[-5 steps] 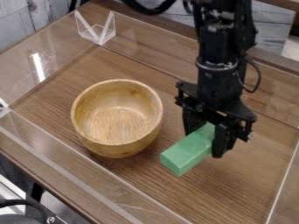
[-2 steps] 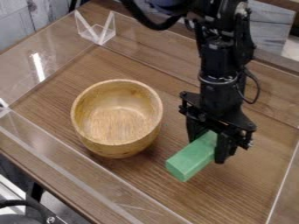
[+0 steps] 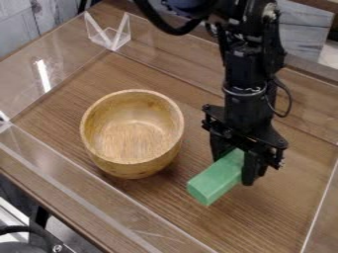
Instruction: Remove the green block from inside the brown bowl and put it on the table
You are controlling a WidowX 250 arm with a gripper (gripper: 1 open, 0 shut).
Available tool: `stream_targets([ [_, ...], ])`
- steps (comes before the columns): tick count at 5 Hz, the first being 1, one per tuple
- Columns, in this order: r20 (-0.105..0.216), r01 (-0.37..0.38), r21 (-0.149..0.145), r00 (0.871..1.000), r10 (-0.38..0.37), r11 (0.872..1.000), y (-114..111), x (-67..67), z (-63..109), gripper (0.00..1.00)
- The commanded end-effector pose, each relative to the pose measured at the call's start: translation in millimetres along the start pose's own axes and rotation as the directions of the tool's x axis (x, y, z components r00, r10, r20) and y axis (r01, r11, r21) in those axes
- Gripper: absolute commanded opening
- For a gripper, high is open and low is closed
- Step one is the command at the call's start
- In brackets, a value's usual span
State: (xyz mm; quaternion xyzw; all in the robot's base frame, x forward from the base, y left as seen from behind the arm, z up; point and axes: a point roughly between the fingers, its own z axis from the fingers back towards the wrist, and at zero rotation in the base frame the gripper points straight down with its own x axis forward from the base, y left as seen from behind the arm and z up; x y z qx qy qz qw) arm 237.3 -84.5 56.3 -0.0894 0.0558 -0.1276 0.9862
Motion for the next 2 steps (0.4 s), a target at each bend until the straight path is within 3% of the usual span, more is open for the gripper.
stream_targets([
  [1,0.049,-0.001,-0.007,0.999,0.001,1.000,3.2,5.3,10.8,0.00],
  [2,0.051,-0.007,-0.015,0.999,0.007,1.000,6.0,5.1,10.9,0.00],
])
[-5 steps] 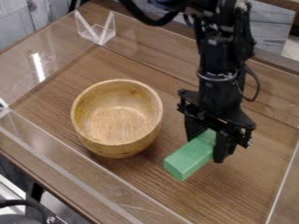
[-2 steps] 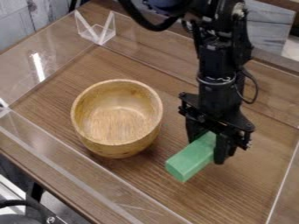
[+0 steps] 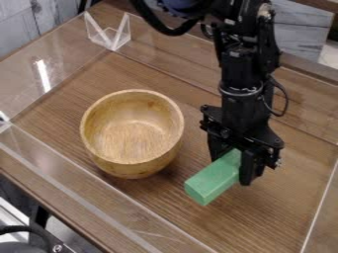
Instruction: Remove the green block from inside the brown bowl and put it on the table
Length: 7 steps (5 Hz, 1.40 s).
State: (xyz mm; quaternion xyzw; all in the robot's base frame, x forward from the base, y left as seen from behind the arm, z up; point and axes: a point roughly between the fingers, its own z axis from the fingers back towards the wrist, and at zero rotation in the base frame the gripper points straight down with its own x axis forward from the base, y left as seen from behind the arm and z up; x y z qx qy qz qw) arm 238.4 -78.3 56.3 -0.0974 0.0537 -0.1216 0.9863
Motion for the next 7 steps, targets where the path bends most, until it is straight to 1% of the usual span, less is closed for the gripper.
stream_targets([
  [1,0.045,-0.002,-0.006,0.999,0.002,1.000,2.2,5.5,9.5,0.00],
  [5,0.048,-0.018,-0.030,0.999,0.020,0.999,11.3,4.0,6.3,0.00],
  [7,0.041,-0.027,-0.043,0.999,0.029,0.999,15.1,2.3,3.6,0.00],
])
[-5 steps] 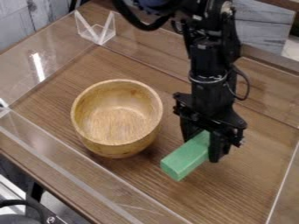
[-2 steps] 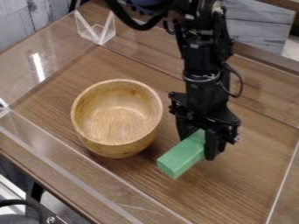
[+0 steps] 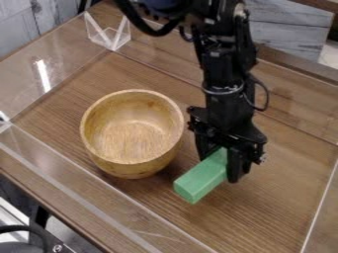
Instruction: Remove the green block from inside the brown bowl and put it on the table
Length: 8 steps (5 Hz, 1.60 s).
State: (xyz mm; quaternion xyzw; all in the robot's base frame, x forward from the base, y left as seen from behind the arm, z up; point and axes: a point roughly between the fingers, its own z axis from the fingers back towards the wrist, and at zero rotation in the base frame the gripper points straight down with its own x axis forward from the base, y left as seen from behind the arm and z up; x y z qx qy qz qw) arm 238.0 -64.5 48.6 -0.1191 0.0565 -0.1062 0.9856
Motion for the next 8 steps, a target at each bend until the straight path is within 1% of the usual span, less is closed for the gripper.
stream_targets([
  [1,0.036,-0.005,-0.003,0.999,0.005,1.000,1.7,5.0,7.4,0.00],
  [4,0.020,-0.022,-0.022,1.000,0.023,1.000,5.0,2.8,4.9,0.00],
  [8,-0.009,-0.047,-0.051,0.999,0.047,0.998,6.8,-0.4,5.2,0.00],
])
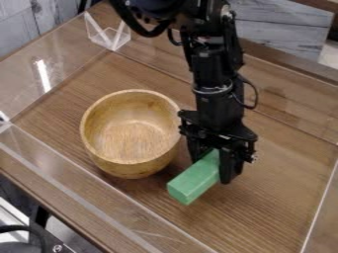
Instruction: Remove the green block from inside the brown bowl and put it on the table
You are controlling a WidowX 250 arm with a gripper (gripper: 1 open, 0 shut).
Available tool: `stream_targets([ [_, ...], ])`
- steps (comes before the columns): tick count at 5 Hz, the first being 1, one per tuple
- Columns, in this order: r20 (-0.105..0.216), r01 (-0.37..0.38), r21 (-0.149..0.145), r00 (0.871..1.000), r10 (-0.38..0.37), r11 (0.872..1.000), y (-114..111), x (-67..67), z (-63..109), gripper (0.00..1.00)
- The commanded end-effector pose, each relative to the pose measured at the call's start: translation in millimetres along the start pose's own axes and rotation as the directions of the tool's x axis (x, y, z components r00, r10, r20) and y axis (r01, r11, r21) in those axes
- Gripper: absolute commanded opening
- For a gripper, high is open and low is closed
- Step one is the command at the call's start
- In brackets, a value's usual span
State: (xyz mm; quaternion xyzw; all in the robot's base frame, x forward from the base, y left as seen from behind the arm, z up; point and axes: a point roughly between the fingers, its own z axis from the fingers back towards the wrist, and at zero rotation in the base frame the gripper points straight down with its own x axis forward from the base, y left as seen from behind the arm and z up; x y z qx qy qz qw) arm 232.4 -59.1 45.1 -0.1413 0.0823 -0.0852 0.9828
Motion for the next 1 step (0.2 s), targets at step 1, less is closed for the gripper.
stream_targets([
  [1,0.027,-0.008,-0.007,1.000,0.008,1.000,1.3,4.7,8.7,0.00],
])
